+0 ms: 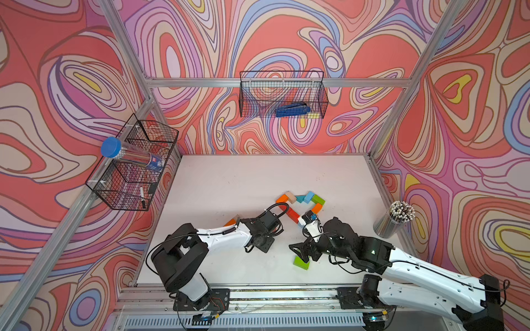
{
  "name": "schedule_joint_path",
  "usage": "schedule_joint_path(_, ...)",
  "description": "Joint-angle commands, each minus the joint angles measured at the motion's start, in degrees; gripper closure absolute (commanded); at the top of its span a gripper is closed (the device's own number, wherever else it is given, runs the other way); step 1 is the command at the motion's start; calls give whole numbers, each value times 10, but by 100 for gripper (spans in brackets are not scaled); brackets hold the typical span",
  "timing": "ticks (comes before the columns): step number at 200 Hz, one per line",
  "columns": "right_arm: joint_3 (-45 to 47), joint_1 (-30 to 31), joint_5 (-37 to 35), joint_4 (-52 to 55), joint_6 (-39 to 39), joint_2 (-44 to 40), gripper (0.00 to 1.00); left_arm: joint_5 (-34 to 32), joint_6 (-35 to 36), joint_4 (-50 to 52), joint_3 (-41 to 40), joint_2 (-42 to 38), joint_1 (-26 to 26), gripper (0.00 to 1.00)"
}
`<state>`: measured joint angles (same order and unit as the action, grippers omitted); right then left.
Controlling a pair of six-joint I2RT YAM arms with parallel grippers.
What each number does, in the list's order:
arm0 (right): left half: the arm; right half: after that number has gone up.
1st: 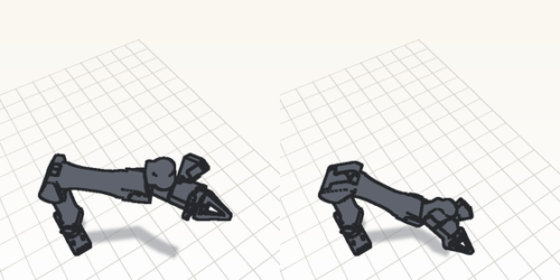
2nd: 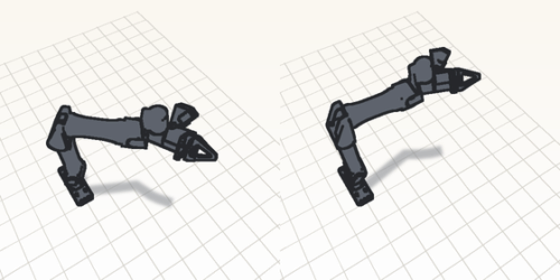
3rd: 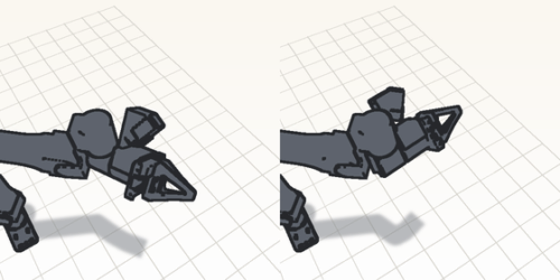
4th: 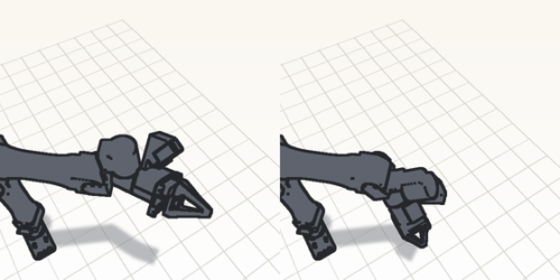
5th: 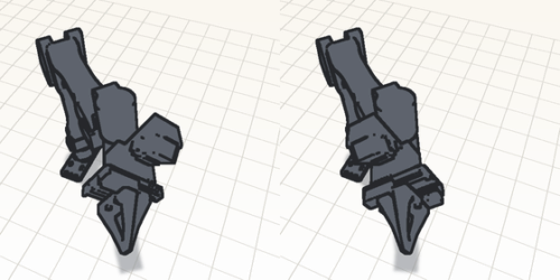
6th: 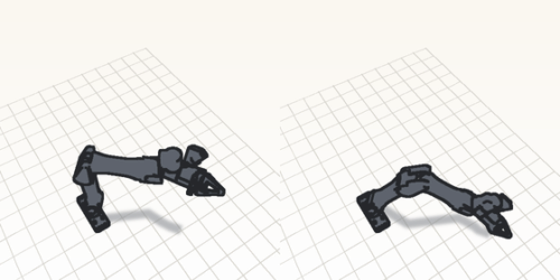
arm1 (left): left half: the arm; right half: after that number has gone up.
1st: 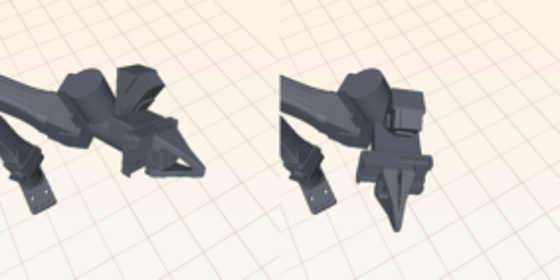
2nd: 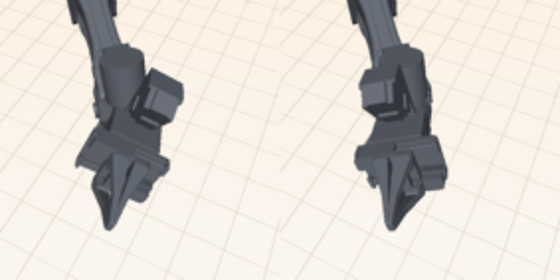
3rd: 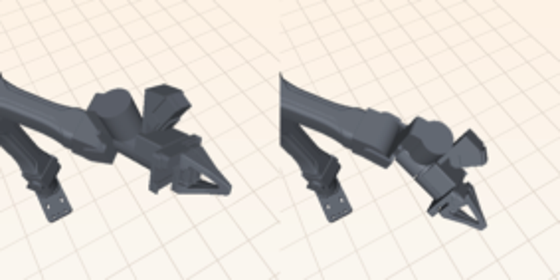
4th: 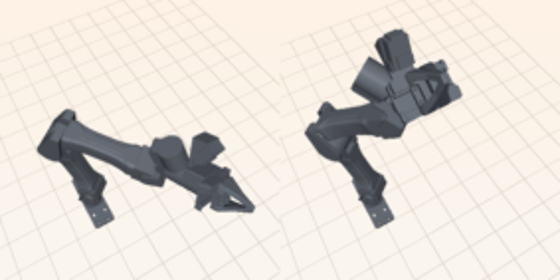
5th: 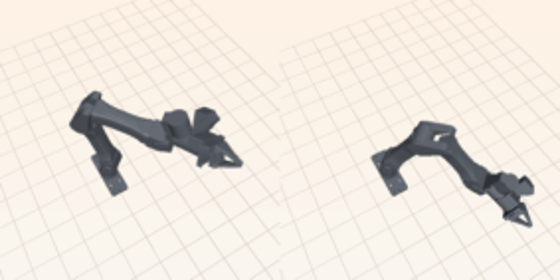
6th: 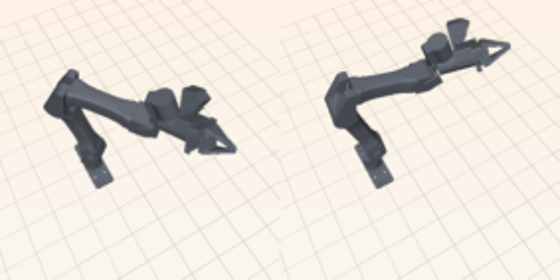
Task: Assemble a heart with building blocks
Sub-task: Assemble the building block at the center of the board.
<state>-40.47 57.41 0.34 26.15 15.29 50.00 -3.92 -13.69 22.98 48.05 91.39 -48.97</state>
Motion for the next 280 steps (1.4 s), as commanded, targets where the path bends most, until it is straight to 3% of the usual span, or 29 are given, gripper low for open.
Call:
schedule_joint_path(1,9,-2,2,-8,-10,-3,8,-1,27,8,10,30,8,77)
schedule_joint_path(184,7,-2,-5,-3,-10,2,8,0,36,8,27,51,24,70)
schedule_joint_path(247,5,-3,-6,-4,-10,5,9,-1,37,15,32,49,28,60)
schedule_joint_path(280,6,-2,-6,-4,-10,8,8,-2,32,20,30,41,28,49)
